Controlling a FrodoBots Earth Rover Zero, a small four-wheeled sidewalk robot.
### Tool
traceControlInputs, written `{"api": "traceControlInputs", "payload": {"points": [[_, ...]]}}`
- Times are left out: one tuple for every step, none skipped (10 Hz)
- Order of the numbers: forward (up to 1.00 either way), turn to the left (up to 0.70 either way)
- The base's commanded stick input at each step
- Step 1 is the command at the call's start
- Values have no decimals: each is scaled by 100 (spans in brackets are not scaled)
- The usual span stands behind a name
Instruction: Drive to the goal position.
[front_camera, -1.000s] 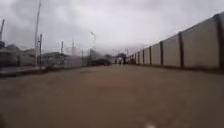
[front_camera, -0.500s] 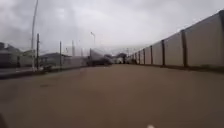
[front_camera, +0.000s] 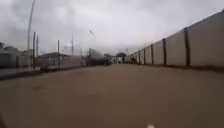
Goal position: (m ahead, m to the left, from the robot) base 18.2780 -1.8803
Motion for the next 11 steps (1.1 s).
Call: {"api": "traceControlInputs", "payload": {"points": [[70, 0], [70, 0], [70, 0], [70, 0], [70, 0], [70, 0], [70, 0], [70, 0], [70, 0], [70, -29], [70, -15]]}}
